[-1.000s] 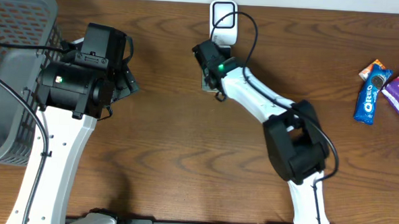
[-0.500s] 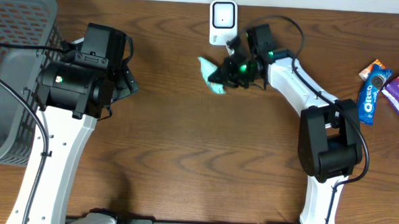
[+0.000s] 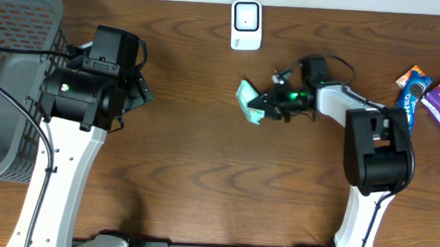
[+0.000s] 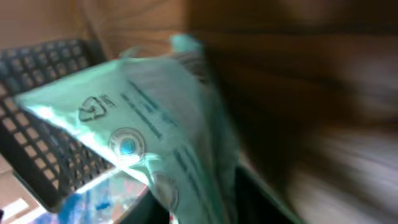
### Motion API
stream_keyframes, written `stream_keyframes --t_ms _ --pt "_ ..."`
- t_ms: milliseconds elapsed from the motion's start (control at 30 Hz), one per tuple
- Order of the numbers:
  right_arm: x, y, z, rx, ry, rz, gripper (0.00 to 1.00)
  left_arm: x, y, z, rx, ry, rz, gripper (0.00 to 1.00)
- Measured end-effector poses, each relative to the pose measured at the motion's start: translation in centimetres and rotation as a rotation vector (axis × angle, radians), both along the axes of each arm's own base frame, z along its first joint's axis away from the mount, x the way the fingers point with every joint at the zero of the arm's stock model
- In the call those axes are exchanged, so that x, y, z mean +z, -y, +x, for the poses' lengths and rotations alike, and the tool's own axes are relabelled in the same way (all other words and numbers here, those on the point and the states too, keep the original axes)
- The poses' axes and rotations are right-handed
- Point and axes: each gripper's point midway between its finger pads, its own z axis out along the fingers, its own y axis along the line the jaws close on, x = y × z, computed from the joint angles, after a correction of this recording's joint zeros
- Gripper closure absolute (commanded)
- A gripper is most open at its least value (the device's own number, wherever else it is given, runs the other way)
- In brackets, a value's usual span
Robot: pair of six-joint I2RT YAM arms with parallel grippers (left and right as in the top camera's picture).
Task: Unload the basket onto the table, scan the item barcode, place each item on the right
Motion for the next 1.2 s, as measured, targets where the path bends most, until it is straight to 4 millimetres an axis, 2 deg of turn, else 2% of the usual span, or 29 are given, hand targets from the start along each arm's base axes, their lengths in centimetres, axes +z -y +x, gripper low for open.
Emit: stream_keyframes --t_ms 133,333,433,533,667,933,1033,1200 --pt "-1.2 3.0 0.5 -0.079 -0.049 -0.072 0.56 0.0 0.0 0.0 0.000 0.000 0.000 0.02" --pt "-1.1 5.8 1.2 -0.123 -0.045 -0.199 0.53 0.0 0.0 0.0 0.000 0.000 0.000 0.02" --pt "-0.8 6.7 1.7 -0.112 0.002 -0.270 0.43 0.0 0.0 0.0 0.000 0.000 0.000 0.02" --pt "-0.4 7.3 2.5 -0.096 0.072 -0.325 0.29 0.0 0.0 0.0 0.000 0.000 0.000 0.02" --pt "-0.1 6.9 2.9 -0.050 0.152 -0.353 0.23 0.0 0.0 0.0 0.000 0.000 0.000 0.02" --pt "0.0 3.1 2.2 0.083 0.250 -0.365 0.25 0.0 0.0 0.0 0.000 0.000 0.000 0.02" --pt "0.1 2.1 1.8 0.110 0.260 -0.353 0.28 0.0 0.0 0.0 0.000 0.000 0.000 0.02" --pt "0.1 1.9 1.6 0.115 0.255 -0.345 0.38 0.0 0.0 0.0 0.000 0.000 0.000 0.02"
